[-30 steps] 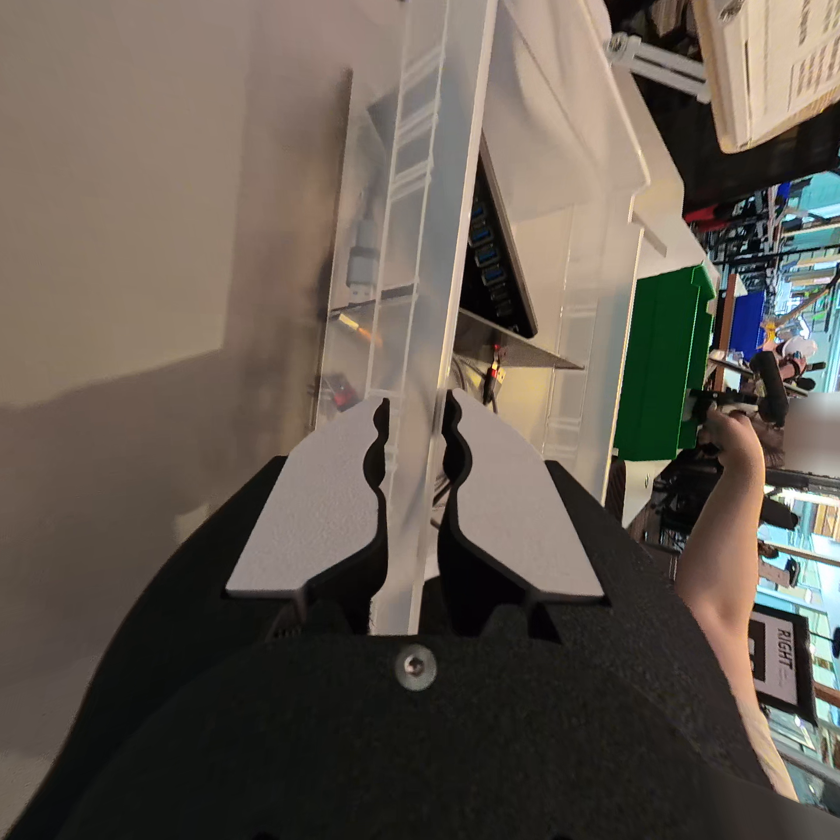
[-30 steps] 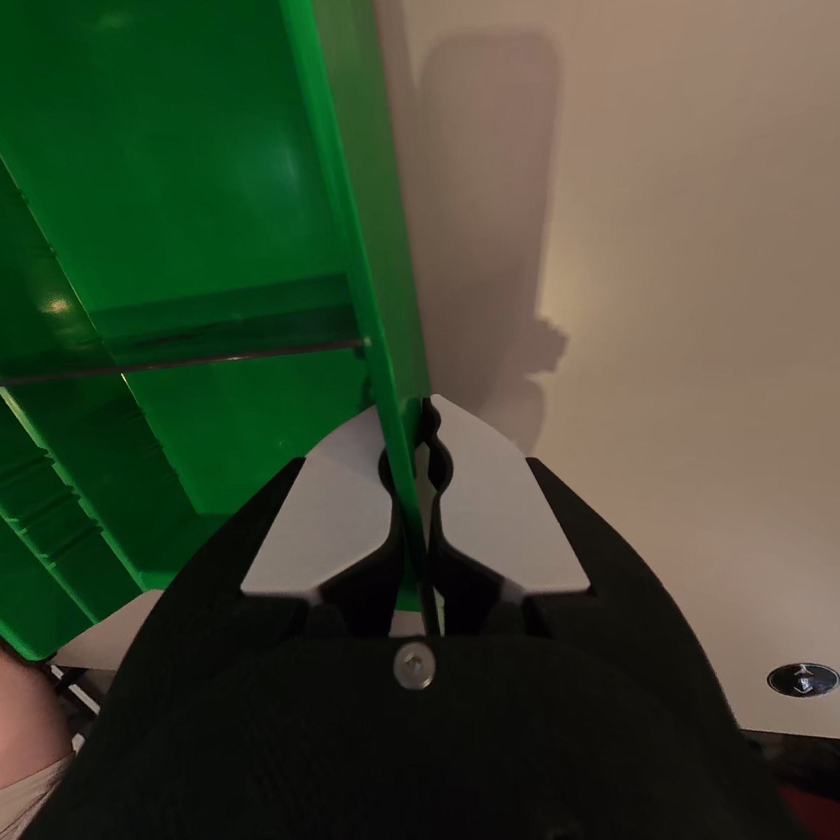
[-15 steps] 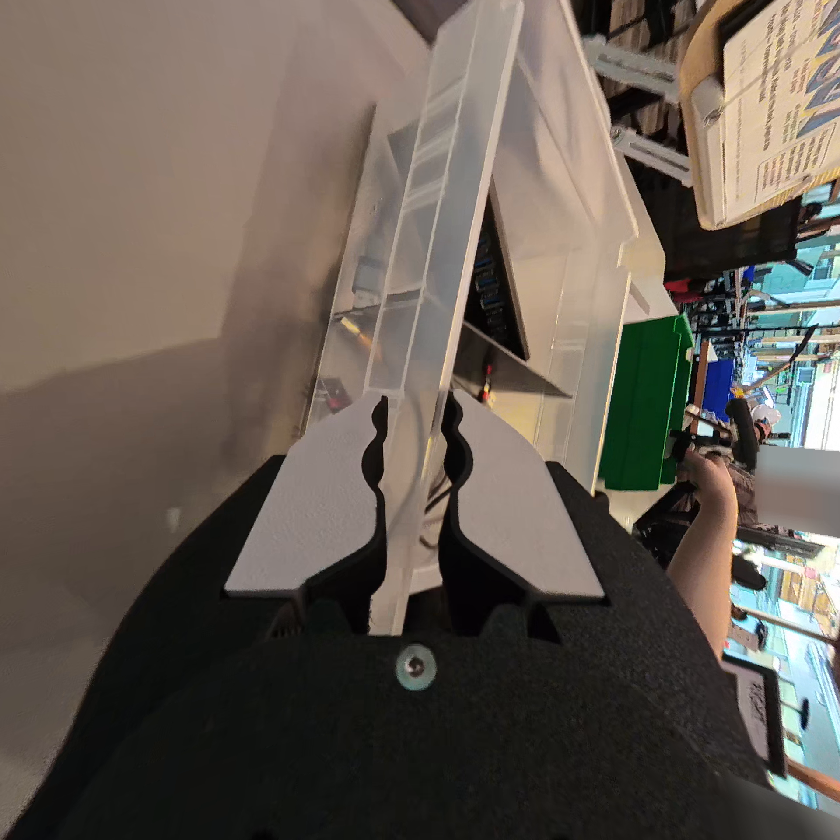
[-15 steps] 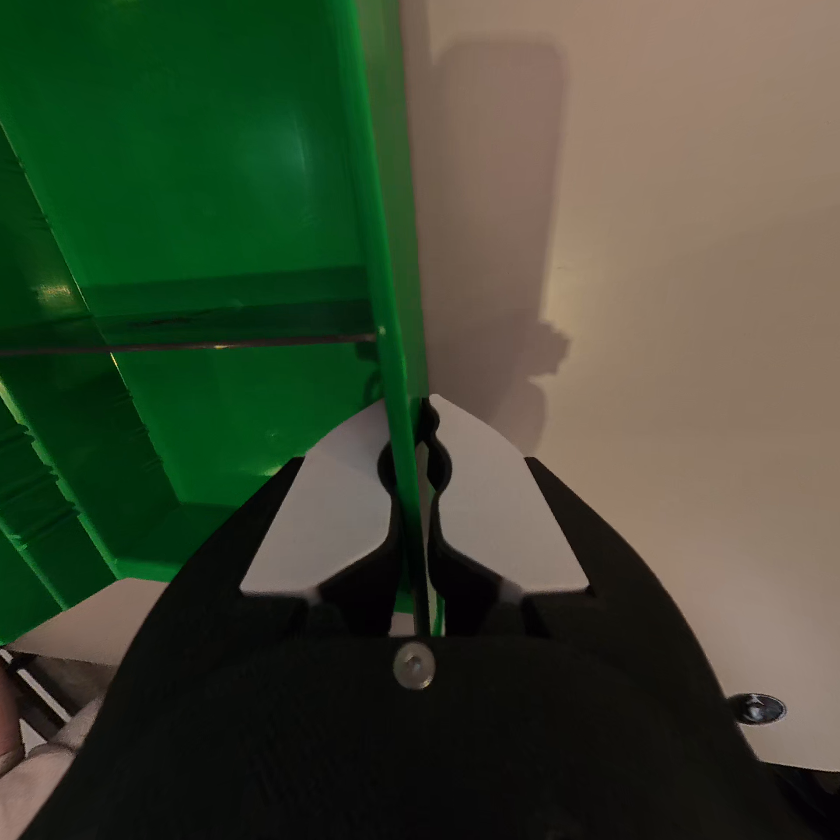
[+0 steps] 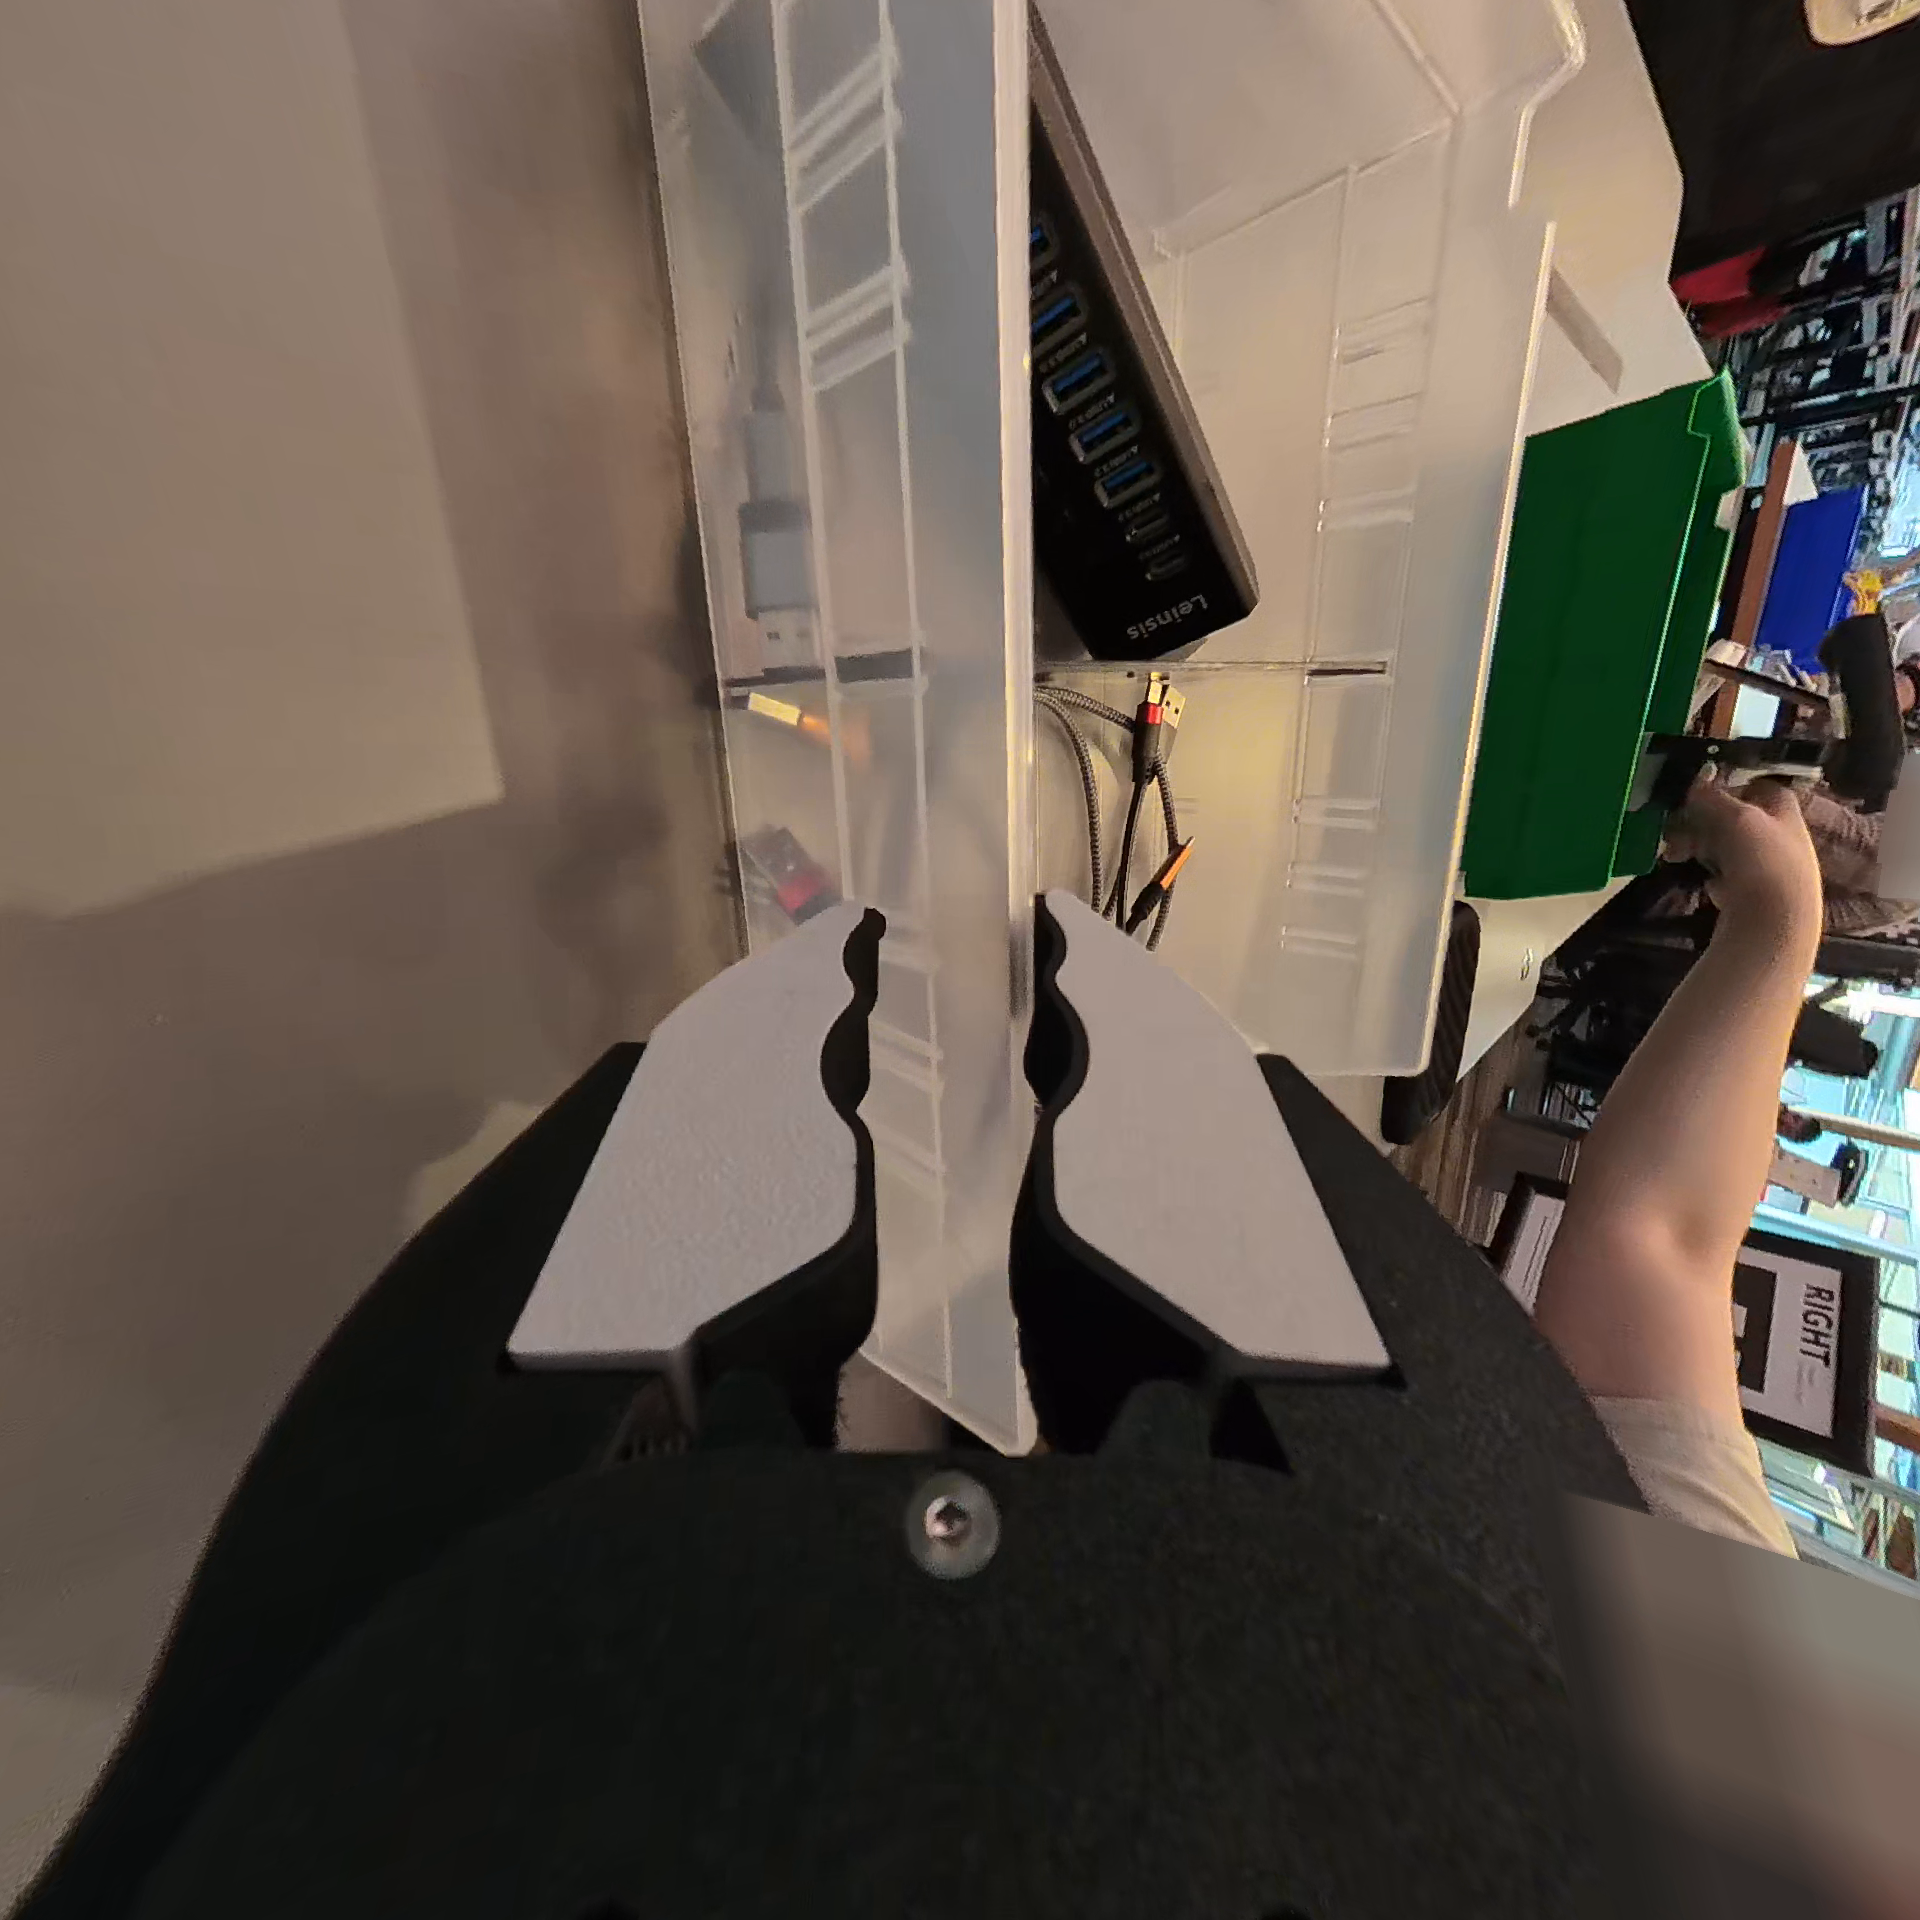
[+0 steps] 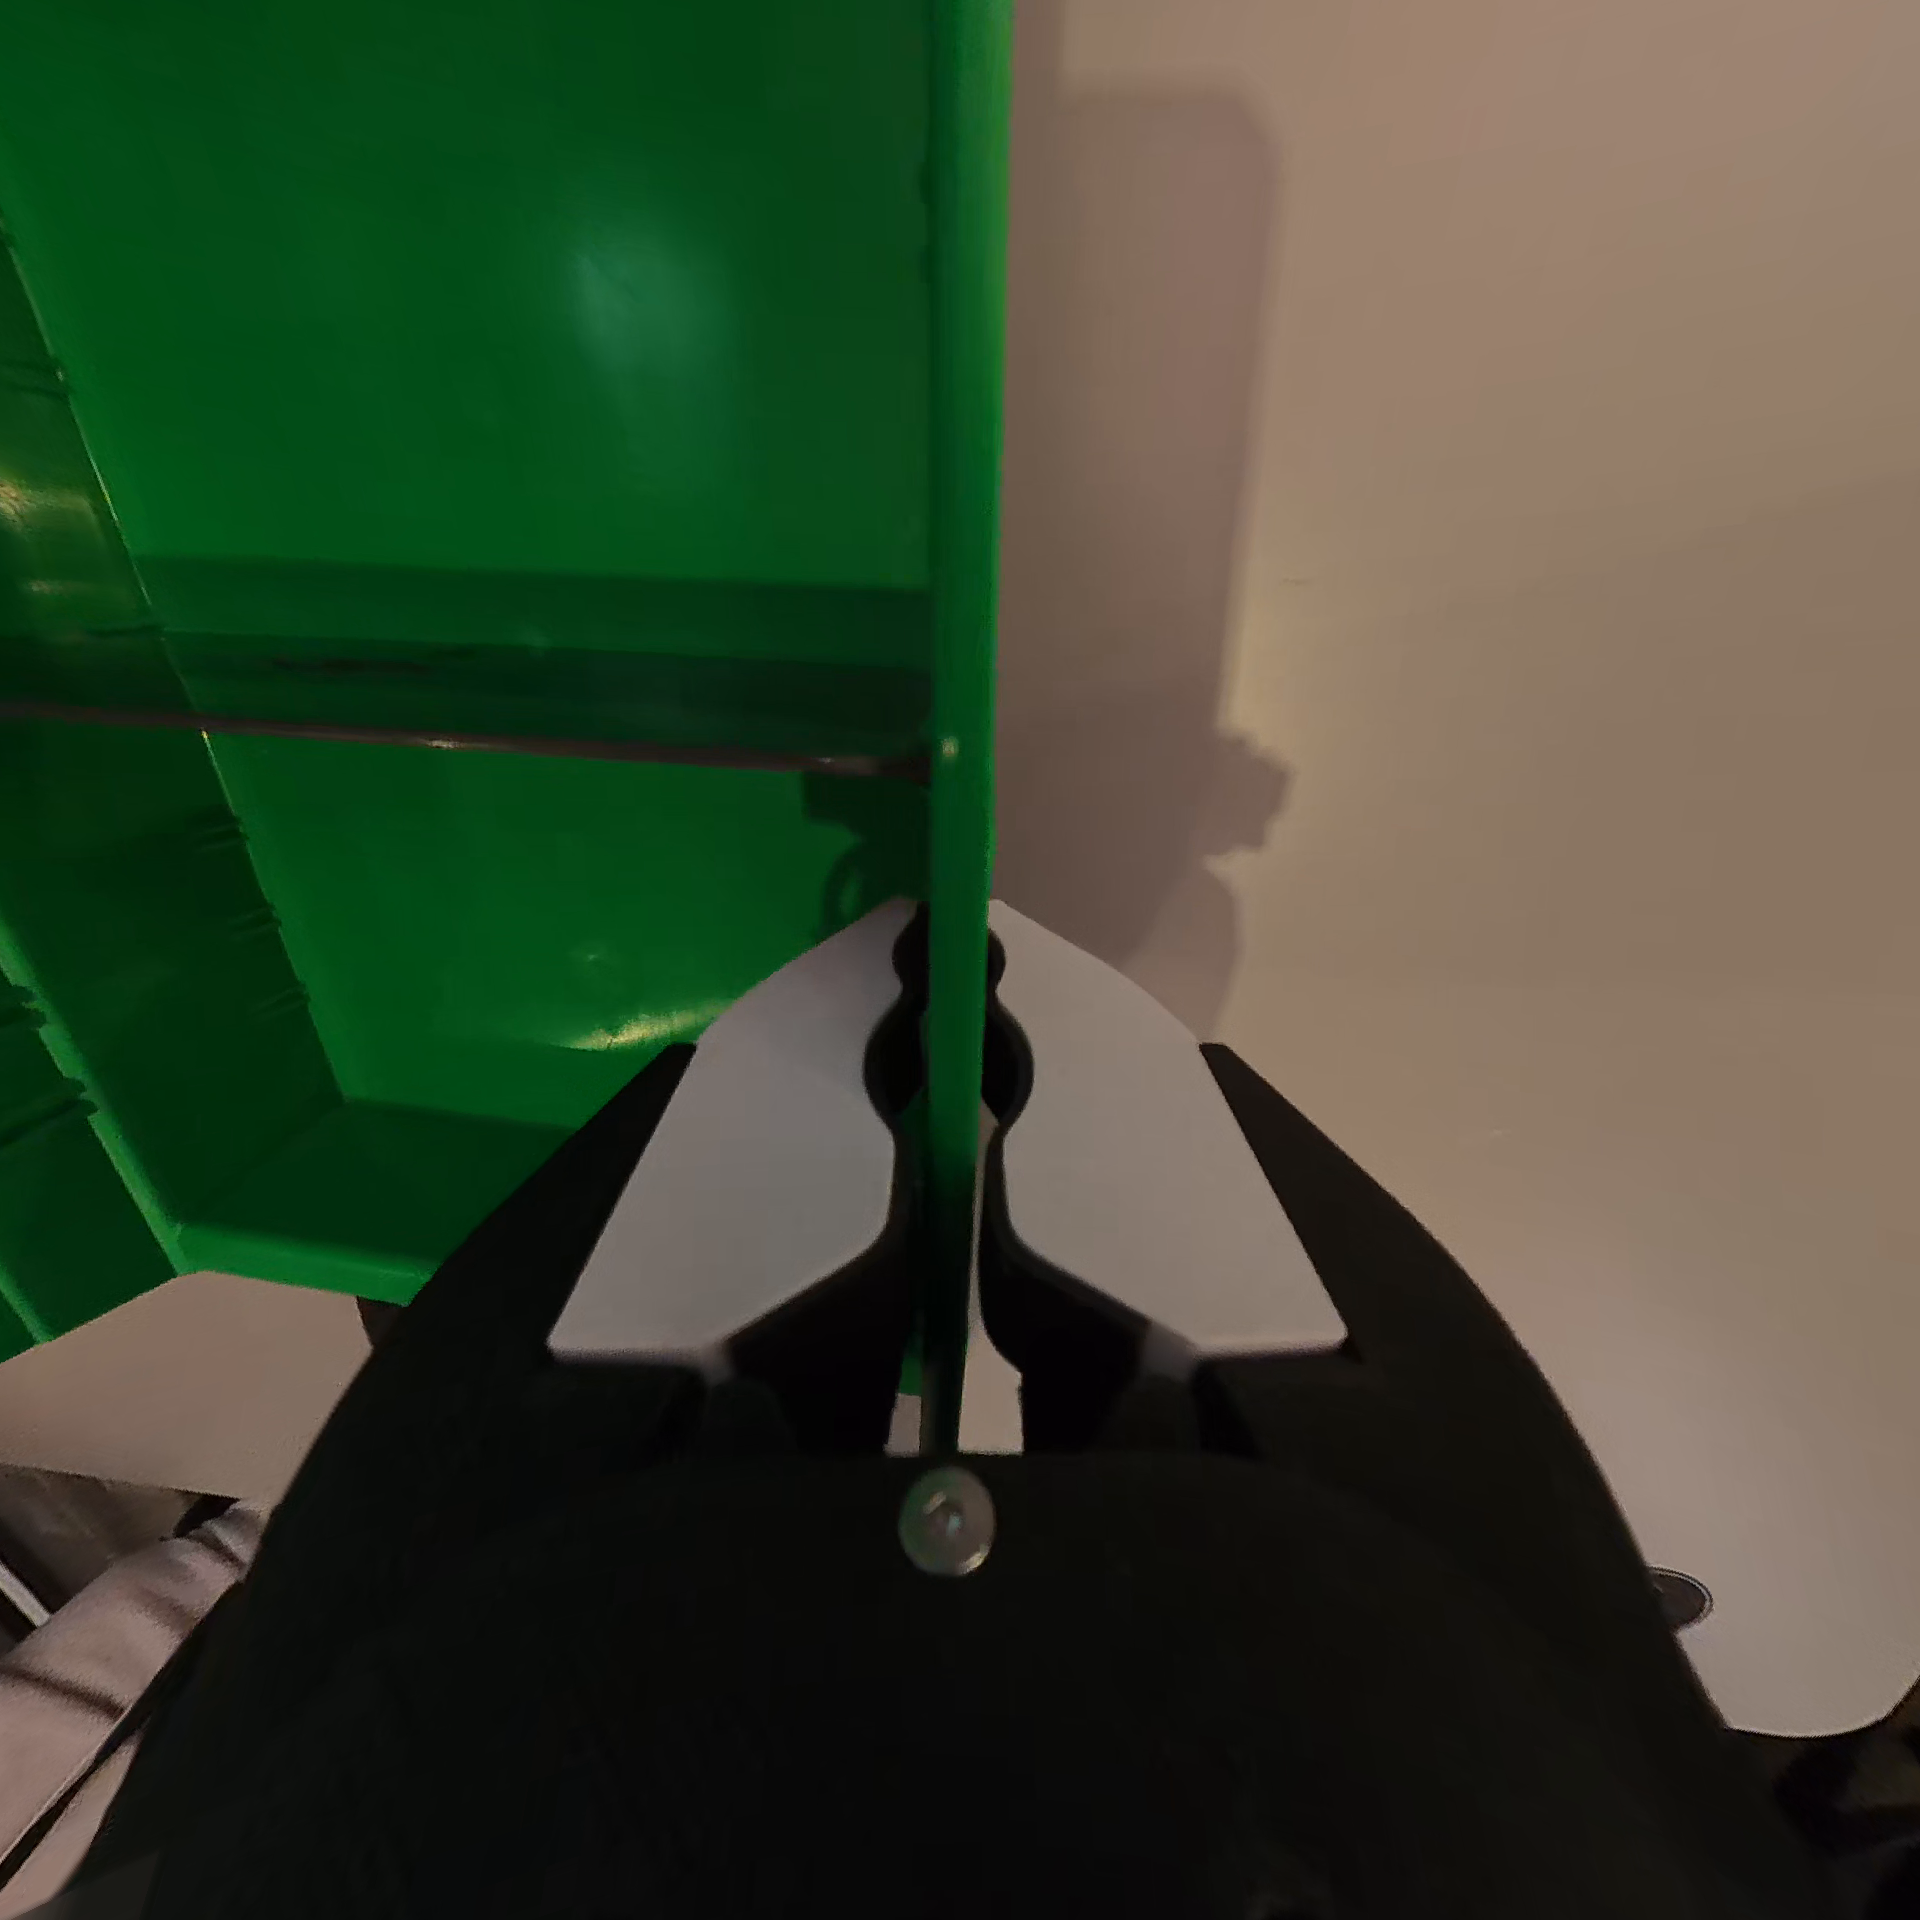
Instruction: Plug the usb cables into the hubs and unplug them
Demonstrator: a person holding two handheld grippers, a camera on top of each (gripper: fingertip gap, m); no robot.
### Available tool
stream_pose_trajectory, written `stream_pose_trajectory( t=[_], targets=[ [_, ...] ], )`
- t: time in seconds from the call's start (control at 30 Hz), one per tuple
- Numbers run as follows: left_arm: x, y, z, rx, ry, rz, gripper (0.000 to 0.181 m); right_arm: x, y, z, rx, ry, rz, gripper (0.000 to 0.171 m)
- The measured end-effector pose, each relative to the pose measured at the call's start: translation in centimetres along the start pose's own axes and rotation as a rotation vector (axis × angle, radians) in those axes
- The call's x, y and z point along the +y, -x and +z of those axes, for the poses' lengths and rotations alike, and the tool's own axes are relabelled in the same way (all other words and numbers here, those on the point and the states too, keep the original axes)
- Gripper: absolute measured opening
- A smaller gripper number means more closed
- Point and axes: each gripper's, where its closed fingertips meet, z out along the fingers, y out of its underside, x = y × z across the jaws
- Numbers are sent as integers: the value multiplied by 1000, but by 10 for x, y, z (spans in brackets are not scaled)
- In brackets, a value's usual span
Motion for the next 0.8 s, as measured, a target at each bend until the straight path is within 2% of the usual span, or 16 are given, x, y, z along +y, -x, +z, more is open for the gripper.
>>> stream_pose_trajectory(
  t=[0.1, 0.27, 0.5, 0.8],
  targets=[
    [-8, -2, 3, -1, -14, 14, 23, 0, 0, 0, 14, 7, -8, 7],
    [-35, 1, 8, 5, -135, -20, 22, 0, 0, 1, 13, 8, -13, 7],
    [-48, 15, -2, -36, -245, -79, 23, 1, 2, 1, -28, -2, -4, 9],
    [-51, 27, -14, -52, -316, -122, 23, 14, -3, -1, 4, 27, -54, 9]
  ],
)
